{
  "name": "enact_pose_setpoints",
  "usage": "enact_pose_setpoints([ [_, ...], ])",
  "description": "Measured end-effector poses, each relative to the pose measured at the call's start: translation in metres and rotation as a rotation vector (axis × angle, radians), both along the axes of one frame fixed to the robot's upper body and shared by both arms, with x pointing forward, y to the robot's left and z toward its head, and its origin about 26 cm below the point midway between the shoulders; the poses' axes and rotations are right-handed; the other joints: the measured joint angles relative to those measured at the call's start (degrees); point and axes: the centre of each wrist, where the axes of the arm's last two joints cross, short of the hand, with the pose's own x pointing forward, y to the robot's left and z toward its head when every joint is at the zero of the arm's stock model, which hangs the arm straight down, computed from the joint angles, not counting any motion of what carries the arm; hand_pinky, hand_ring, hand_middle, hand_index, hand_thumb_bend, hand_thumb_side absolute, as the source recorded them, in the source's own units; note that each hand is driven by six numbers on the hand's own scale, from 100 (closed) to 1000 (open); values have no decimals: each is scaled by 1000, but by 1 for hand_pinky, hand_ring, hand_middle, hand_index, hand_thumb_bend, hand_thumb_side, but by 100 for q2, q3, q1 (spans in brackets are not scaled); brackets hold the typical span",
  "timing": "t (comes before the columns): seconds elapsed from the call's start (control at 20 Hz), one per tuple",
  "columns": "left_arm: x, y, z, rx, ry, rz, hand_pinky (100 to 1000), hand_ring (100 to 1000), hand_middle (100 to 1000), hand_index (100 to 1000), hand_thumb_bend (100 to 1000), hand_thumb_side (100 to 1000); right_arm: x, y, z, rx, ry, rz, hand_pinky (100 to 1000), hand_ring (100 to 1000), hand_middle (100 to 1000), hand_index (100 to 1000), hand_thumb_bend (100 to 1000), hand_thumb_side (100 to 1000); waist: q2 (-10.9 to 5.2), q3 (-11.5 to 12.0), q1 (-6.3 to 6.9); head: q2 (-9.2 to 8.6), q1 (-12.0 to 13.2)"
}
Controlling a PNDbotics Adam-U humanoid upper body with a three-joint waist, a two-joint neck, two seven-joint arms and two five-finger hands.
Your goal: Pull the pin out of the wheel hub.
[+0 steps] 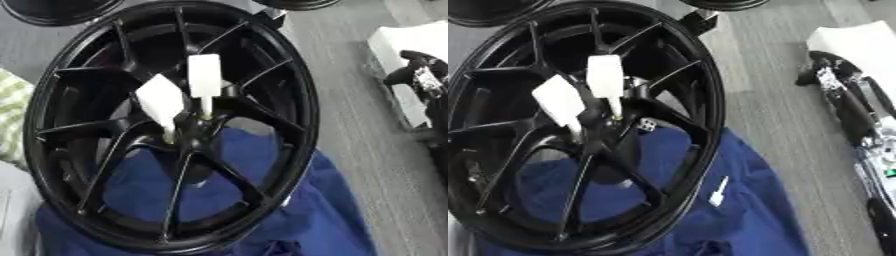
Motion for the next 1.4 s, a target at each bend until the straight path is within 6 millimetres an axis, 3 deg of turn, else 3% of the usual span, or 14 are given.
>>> enact_pose_setpoints([
  [0.1, -2, 9, -15, 17, 26, 11, 780, 741, 698, 833, 223, 547, 0, 0, 1, 3, -5, -1, 1000, 699, 589, 859, 100, 677, 0, -2, -30, -1, 15],
  [0.2, -4, 15, -25, 35, 40, 23, 781, 744, 702, 830, 234, 603, 0, 0, 2, 5, -8, 0, 1000, 699, 588, 859, 100, 676, 0, 0, -44, -2, 25],
  [0.5, -8, 23, -32, 58, 38, 50, 772, 723, 673, 807, 198, 616, 0, 0, 3, 11, -11, 5, 1000, 699, 588, 859, 100, 675, -39, 34, -43, -2, 44],
  [0.75, -8, 16, -31, 25, -11, 27, 745, 660, 597, 754, 110, 591, 1, 0, 3, 17, -13, 9, 1000, 699, 588, 859, 100, 671, -66, 34, -45, -1, 56],
  [1.05, -11, -25, -42, -147, -169, -115, 731, 629, 569, 736, 100, 608, 3, 1, 7, 24, -27, 19, 1000, 698, 587, 859, 100, 662, -72, 24, -60, 1, 138],
  [1.4, -25, -81, -77, -459, -286, -251, 730, 620, 561, 732, 101, 657, 7, 3, 14, 31, -51, 44, 1000, 698, 587, 859, 100, 657, -72, -9, -90, 0, 184],
])
